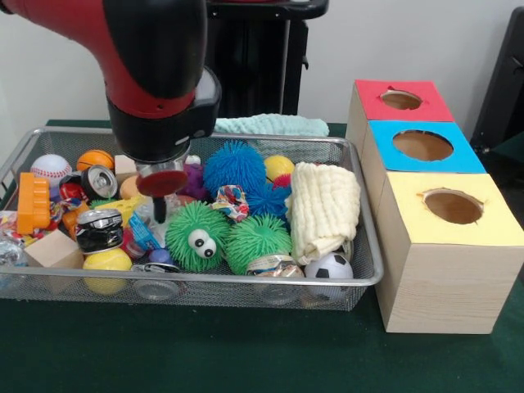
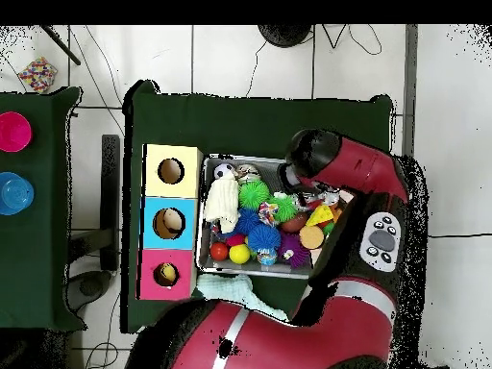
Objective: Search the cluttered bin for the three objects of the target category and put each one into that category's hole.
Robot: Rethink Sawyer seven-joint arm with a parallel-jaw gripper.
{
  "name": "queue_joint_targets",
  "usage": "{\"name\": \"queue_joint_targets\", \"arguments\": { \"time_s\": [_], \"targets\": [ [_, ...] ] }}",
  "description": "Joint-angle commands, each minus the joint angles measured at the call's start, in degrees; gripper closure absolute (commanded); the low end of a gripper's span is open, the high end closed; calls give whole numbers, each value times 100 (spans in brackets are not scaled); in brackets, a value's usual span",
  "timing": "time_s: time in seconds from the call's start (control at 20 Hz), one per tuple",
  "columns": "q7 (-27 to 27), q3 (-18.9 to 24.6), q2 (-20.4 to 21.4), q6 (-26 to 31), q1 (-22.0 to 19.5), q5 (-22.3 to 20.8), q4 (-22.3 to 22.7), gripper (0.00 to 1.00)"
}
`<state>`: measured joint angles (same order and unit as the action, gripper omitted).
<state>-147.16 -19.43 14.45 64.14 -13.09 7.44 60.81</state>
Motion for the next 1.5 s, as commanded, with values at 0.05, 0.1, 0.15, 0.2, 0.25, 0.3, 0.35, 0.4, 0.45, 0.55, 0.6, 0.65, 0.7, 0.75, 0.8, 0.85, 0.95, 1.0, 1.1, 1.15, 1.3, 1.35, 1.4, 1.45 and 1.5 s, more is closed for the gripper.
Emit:
{"name": "queue_joint_targets", "arguments": {
  "time_s": [0.05, 0.1, 0.15, 0.2, 0.25, 0.3, 0.35, 0.4, 0.45, 0.55, 0.6, 0.65, 0.7, 0.75, 0.8, 0.85, 0.95, 1.0, 1.1, 1.15, 1.3, 1.35, 1.4, 1.45, 1.5],
  "targets": [
    [1665, 888, -279, 1480, -375, -465, -795, 0],
    [1759, 811, -340, 1401, -366, -637, -905, 0],
    [1770, 732, -370, 1321, -344, -812, -958, 0],
    [1714, 650, -397, 1314, -305, -948, -988, 0],
    [1643, 585, -387, 1332, -265, -1064, -959, 0],
    [1564, 548, -396, 1386, -236, -1137, -950, 0],
    [1503, 592, -367, 1352, -242, -1146, -840, 0],
    [1467, 656, -348, 1302, -262, -1142, -750, 0],
    [1435, 723, -330, 1246, -285, -1130, -631, 0],
    [1377, 810, -307, 924, -314, -1145, -442, 0],
    [1238, 858, -283, 684, -329, -1094, -319, 0],
    [1024, 921, -214, 332, -344, -992, -76, 0],
    [931, 941, -197, 130, -344, -987, -5, 0],
    [828, 966, -162, 17, -345, -927, 89, 0],
    [726, 991, -126, -96, -346, -867, 183, 0],
    [651, 1047, -74, -163, -356, -767, 311, 0],
    [535, 1090, -30, -135, -372, -653, 354, 0],
    [502, 1114, -55, -13, -402, -605, 268, 0],
    [404, 1143, -54, 27, -423, -547, 245, 0],
    [309, 1174, -28, -115, -432, -492, 339, 0],
    [155, 1253, -79, -420, -513, -407, 362, 0],
    [170, 1280, -91, -414, -534, -387, 366, 0],
    [184, 1306, -103, -408, -555, -368, 370, 0],
    [198, 1320, -100, -379, -561, -357, 386, 0],
    [211, 1323, -104, -344, -567, -360, 377, 0]
  ]
}}
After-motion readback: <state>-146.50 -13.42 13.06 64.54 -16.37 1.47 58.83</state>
